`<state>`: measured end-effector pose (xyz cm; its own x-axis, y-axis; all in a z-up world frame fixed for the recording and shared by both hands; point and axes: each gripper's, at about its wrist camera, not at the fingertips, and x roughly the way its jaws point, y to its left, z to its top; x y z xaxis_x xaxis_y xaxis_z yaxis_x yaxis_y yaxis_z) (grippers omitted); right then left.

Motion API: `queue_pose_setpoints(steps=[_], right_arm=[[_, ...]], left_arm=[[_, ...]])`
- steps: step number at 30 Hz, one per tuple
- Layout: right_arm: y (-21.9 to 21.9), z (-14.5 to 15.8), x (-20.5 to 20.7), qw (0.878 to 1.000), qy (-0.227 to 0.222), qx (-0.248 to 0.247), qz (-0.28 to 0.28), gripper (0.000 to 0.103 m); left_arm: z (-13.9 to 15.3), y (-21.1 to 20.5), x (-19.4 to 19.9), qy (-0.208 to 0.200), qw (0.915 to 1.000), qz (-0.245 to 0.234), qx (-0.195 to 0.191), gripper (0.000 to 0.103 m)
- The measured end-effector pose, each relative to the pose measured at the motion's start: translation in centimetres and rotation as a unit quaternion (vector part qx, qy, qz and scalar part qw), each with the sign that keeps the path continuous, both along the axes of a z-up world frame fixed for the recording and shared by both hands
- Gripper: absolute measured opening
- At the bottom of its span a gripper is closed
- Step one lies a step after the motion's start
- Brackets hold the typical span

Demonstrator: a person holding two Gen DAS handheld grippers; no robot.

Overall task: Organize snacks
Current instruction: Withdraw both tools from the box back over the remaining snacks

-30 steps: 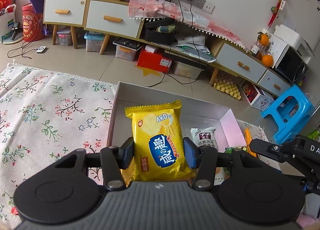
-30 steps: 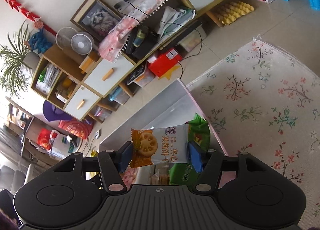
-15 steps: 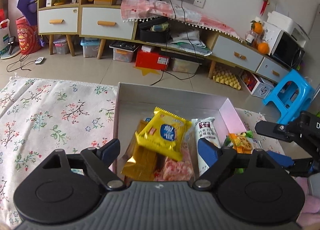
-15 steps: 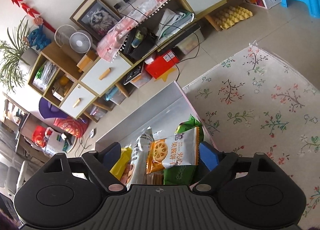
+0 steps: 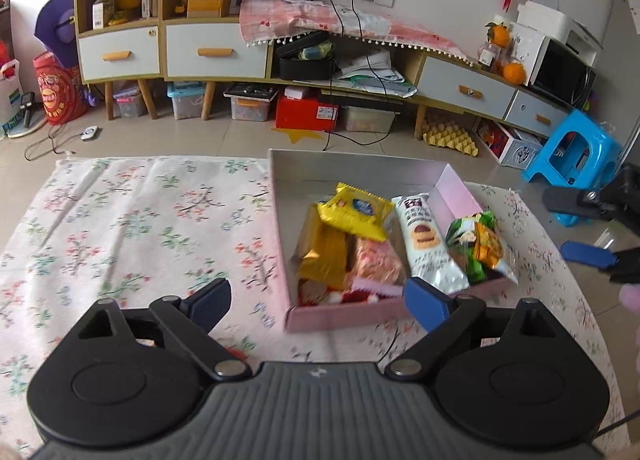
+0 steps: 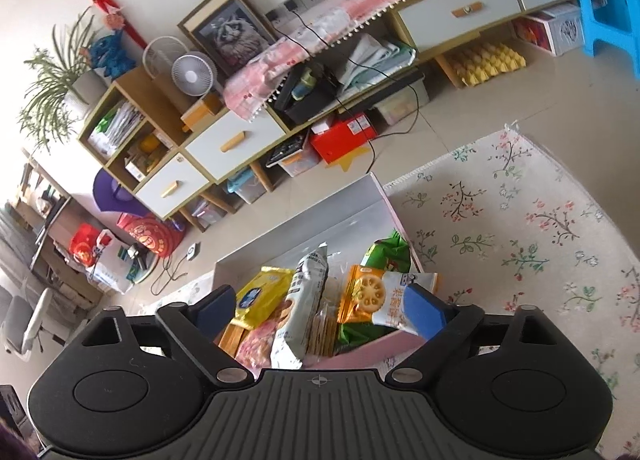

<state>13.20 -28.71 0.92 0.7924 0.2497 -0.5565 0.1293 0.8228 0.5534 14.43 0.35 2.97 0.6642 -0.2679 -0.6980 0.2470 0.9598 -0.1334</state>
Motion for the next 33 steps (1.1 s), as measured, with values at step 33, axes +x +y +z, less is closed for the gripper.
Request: queue_pose_setpoints(steps=[33], right_arm=[[10.0, -3.4, -12.4, 0.954, 0.011, -0.197, 0.224, 0.098]], left_arm=[[-4.1, 7.7, -10.2, 0.016, 0.9936, -0.070, 0.087, 0.103]])
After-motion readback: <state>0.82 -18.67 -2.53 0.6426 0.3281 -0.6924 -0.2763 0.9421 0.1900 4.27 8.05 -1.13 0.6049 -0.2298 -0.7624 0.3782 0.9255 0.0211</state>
